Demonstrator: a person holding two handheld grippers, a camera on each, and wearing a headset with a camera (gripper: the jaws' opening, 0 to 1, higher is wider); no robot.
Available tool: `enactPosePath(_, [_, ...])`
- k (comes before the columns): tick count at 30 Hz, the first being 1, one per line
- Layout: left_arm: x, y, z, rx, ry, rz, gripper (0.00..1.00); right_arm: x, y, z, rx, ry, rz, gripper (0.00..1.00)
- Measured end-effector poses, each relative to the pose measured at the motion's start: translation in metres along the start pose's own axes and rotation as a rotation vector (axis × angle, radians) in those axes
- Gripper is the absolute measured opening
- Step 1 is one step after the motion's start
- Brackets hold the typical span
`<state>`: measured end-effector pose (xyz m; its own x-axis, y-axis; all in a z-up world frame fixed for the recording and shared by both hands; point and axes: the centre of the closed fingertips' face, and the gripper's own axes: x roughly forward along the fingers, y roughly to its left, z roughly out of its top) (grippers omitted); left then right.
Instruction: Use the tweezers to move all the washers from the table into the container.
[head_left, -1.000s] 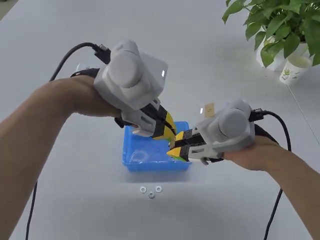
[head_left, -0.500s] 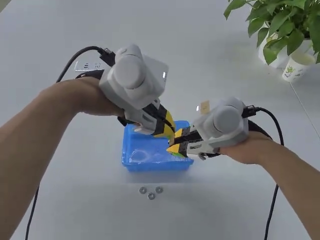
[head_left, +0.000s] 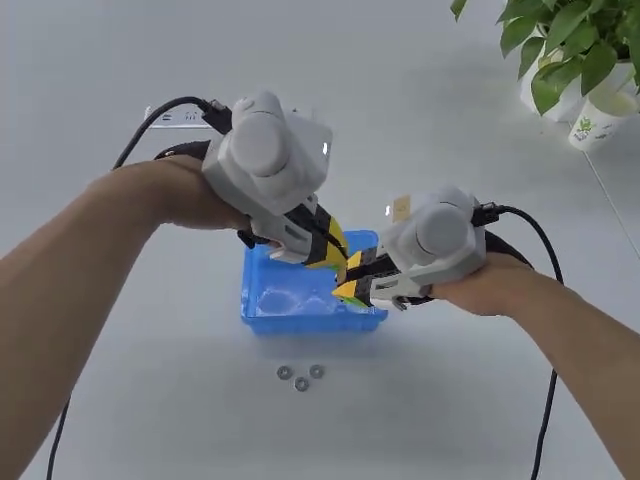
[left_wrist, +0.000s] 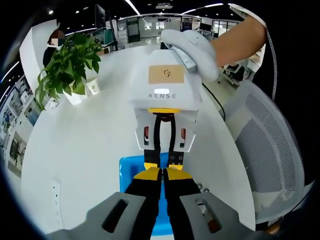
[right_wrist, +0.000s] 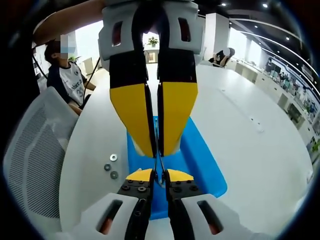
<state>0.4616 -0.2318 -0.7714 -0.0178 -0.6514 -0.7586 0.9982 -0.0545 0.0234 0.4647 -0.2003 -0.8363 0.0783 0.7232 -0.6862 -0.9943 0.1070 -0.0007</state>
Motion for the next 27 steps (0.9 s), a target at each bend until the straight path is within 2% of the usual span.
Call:
enactPosePath(19, [0.01,0.002,-0.014,-0.013,0.012,-0.004,0.06,0.014,-0.001,-0.011,0.008,0.026,0.027,0.11])
enactPosePath(27, [0.01,0.004,-0.014,-0.012,0.009,0.001,0.06,0.014,-0.002,-0.011,0.013,0.023,0.027,0.11])
